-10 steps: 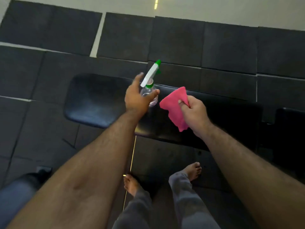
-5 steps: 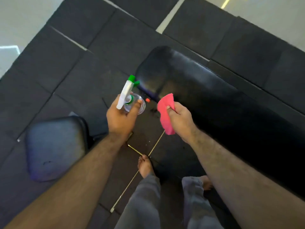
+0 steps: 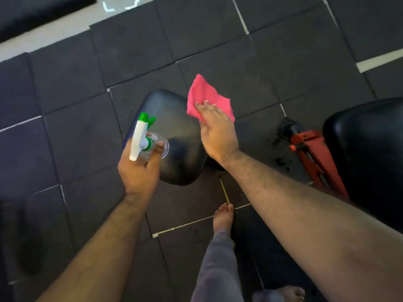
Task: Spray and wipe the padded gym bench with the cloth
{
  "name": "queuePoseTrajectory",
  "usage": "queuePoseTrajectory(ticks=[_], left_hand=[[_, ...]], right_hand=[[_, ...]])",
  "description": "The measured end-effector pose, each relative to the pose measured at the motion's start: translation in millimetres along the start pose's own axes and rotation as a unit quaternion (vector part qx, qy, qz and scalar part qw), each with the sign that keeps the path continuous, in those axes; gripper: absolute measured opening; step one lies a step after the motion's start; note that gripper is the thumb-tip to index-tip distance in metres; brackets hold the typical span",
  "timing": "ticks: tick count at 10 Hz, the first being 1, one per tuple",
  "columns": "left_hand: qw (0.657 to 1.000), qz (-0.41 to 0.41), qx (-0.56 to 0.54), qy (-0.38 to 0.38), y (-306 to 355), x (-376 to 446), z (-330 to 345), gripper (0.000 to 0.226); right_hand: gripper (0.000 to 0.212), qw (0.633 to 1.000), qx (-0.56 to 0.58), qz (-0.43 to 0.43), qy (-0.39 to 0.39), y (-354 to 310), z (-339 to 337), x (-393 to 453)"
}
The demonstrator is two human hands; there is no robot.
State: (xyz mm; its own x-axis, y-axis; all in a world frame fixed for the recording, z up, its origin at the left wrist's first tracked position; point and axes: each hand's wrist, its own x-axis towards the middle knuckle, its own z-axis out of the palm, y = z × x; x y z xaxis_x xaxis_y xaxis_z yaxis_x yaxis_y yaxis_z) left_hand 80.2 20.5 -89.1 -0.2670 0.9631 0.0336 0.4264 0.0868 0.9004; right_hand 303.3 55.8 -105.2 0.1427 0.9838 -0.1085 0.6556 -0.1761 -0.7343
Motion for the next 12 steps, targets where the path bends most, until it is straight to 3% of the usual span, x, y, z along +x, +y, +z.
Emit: queuePoseTrajectory(ticks=[1, 2, 3, 5, 7, 9, 10, 11, 12], left_hand=[[1.000, -0.017, 0.009, 0.025, -34.2, 5.2, -15.9, 0.032], [0.999, -0.044, -0.008, 0.021, -57.4, 2.8, -20.6, 0.033], [0.998, -0.054, -0.027, 0.018, -64.9, 4.9, -20.3, 0.031], [0.991, -0.112, -0.052, 0.053, -61.1, 33.2, -2.5, 0.034], [0.986, -0.157, 0.061, 0.009, -74.9, 47.0, 10.7, 0.037], [0.969, -0.216, 0.122, -0.007, -61.5, 31.4, 11.6, 0.076], [0.958, -0.249, 0.131, 0.059, -51.2, -5.9, 7.7, 0.061], [0.970, -0.190, 0.150, 0.010, -32.9, -58.5, 11.7, 0.050], [0.977, -0.092, 0.154, -0.114, 7.0, -110.9, 33.7, 0.053]], right_hand=[[0.066, 0.954, -0.174, -0.063, -0.234, 10.5, 62.9, -3.2], [0.082, 0.898, -0.302, -0.102, -0.303, 30.8, 98.6, -20.1], [0.084, 0.902, -0.310, -0.103, -0.281, 34.8, 103.2, -22.1], [0.086, 0.884, -0.323, -0.111, -0.320, 31.7, 90.5, -11.5], [0.100, 0.865, -0.346, -0.107, -0.348, 27.4, 85.0, -7.9], [0.089, 0.891, -0.297, -0.070, -0.336, 11.5, 56.7, -20.9], [0.093, 0.908, -0.249, -0.025, -0.336, 10.3, 18.2, -44.0], [0.097, 0.932, -0.219, 0.014, -0.288, 25.4, -34.3, -78.7], [0.095, 0.946, -0.230, 0.061, -0.220, 43.7, -96.3, -121.3]])
